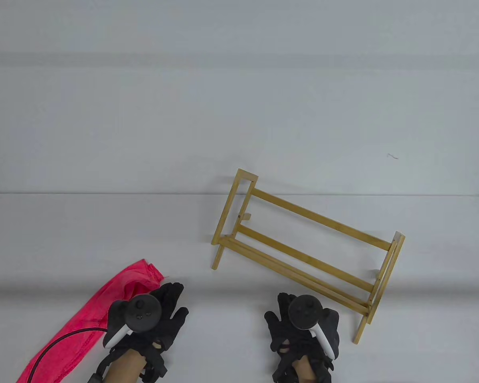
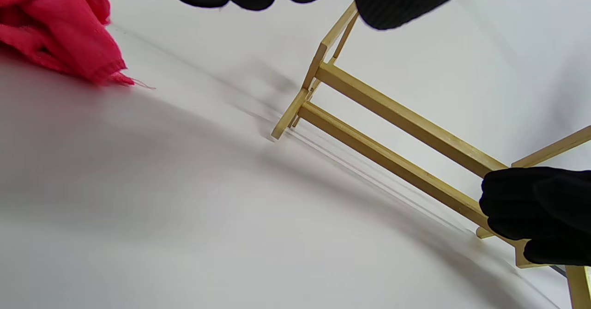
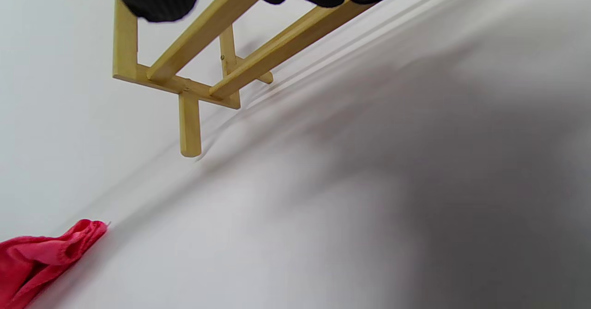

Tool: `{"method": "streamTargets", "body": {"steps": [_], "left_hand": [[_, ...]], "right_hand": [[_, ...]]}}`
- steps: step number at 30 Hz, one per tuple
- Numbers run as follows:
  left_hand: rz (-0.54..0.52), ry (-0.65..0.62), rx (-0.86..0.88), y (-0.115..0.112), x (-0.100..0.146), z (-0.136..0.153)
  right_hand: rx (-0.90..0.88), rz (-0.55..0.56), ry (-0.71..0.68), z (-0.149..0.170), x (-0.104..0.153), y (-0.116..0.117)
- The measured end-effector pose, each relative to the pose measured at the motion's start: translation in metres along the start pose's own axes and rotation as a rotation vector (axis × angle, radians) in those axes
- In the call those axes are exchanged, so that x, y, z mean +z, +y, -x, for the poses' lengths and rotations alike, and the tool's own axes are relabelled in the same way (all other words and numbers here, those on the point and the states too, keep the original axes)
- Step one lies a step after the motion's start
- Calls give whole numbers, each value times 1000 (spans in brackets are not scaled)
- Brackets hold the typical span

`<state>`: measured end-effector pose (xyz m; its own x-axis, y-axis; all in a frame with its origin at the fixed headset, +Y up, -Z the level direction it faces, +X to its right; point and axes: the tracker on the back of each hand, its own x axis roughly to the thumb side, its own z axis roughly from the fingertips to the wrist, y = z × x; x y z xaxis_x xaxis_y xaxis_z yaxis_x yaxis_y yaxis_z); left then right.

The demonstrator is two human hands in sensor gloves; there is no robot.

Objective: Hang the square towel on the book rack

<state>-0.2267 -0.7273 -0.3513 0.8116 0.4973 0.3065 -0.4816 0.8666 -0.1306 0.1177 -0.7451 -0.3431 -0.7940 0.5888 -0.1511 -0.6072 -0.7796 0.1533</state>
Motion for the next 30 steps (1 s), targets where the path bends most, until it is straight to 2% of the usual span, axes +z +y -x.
{"method": "streamTargets", "body": {"steps": [30], "left_hand": [[15,-19,-6,0,-2,2]], "right_hand": [[11,-32,-6,-4,1,3]]}}
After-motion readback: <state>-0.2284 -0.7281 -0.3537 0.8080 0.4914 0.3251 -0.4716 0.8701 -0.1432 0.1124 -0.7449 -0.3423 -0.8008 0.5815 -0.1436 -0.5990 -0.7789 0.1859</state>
